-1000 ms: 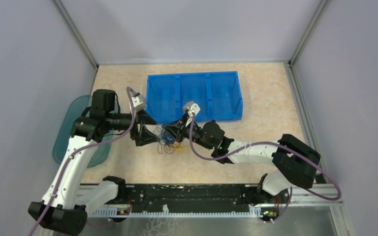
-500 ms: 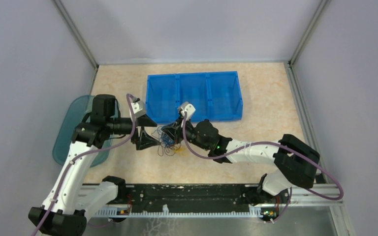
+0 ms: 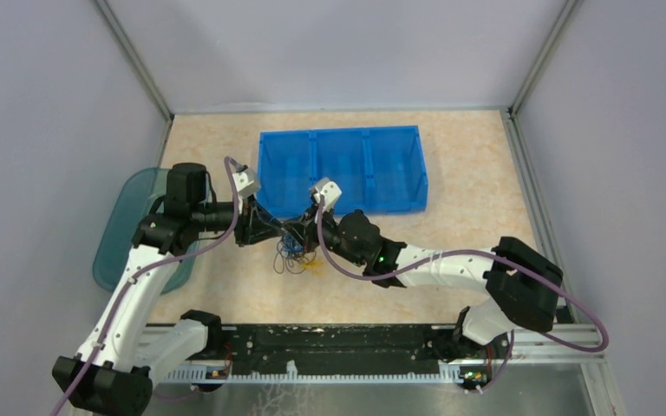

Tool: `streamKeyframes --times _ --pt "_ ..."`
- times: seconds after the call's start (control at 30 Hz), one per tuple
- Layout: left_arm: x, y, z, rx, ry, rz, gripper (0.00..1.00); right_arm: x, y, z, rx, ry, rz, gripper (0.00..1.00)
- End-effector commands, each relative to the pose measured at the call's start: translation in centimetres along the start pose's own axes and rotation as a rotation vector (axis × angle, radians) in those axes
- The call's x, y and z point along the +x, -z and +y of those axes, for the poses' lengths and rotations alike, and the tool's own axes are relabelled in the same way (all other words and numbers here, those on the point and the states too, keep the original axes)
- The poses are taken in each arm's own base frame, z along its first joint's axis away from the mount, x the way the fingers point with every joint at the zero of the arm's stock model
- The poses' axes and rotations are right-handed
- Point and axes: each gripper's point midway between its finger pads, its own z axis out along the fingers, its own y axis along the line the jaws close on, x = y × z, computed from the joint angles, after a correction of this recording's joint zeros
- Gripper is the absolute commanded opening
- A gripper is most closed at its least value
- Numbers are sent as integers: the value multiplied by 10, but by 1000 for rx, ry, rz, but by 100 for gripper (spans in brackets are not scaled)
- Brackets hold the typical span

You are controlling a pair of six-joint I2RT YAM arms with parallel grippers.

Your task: Untangle the cables

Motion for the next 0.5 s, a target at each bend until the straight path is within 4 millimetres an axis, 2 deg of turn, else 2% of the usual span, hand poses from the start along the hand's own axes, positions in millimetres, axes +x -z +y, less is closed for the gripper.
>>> streamKeyframes --times 0.0,0.07,0.2,0.33,0.4,0.47 --pt "-12 1 19 -100 -49 -14 24 -47 7 24 -77 -27 -143 0" --pt "-23 3 28 -154 -65 -37 11 -45 11 24 -88 -28 -149 0" --pt "-47 9 28 -180 -95 -88 1 -38 15 23 -97 -29 -134 1" --pt "-70 14 12 -142 -108 -129 0 -27 23 20 -97 -23 -111 34" --pt "-72 15 3 -112 -102 -129 0 -30 29 18 -95 -23 -129 46" --pt "-71 16 -6 -79 -91 -122 0 -42 35 15 -94 -26 -163 54"
